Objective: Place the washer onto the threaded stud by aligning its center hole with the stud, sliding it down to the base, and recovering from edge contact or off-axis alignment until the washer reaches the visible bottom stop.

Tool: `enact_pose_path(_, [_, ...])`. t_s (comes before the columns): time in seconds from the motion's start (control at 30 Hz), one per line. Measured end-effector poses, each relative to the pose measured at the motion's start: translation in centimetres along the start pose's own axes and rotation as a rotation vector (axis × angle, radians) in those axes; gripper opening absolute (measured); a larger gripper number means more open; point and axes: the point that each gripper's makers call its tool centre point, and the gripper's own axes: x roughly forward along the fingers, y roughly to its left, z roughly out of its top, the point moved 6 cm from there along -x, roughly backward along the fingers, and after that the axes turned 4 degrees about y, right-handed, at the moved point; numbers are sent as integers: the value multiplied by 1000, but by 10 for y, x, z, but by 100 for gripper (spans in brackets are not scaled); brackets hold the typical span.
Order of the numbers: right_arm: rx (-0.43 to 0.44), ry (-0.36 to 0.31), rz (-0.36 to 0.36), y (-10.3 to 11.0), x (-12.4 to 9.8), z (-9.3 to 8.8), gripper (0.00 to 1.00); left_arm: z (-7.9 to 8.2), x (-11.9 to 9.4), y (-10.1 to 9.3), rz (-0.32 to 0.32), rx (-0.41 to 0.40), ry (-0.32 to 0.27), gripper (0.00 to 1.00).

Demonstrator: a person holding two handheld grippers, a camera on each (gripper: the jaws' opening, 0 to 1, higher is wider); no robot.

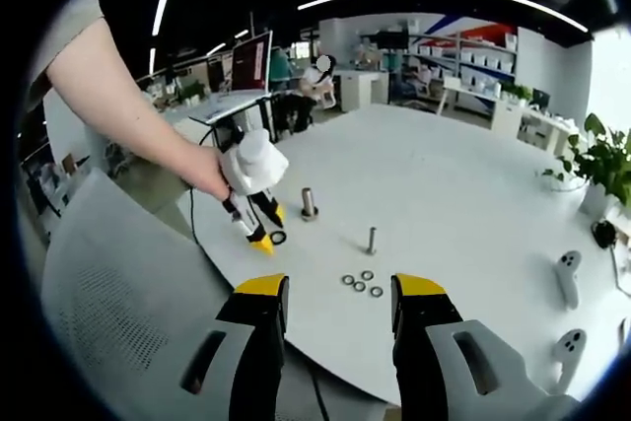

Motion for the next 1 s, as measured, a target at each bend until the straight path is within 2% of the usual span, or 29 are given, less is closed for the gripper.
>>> enact_pose_path(0.3, [-7, 9, 2, 1, 1, -1, 43, 2, 1, 1, 8, -13, 17, 37])
enact_pose_path(0.43, [-5, 1, 2, 1, 0, 0, 43, 0, 1, 1, 12, -52, 24, 36])
enact_pose_path(0.5, [-6, -2, 4, 1, 0, 1, 43, -2, 0, 0, 12, -57, 38, 32])
enact_pose_path(0.6, [-6, -6, 7, 1, 0, 1, 43, -8, -2, 4, 13, -75, 76, 18])
enact_pose_path(0.67, [-5, -9, 6, 1, 0, 2, 43, -7, 0, 3, 19, -75, 60, 18])
enact_pose_path(0.77, [-2, -11, 6, 1, 0, 2, 43, -5, -1, 0, 25, -51, 73, 18])
enact_pose_path(0.87, [-5, -16, 11, 2, 0, 3, 43, -4, -1, 3, -2, -105, 75, 20])
enact_pose_path(1.0, [-4, -12, 12, 1, 0, 2, 43, 4, 2, 3, 24, -114, 62, 28])
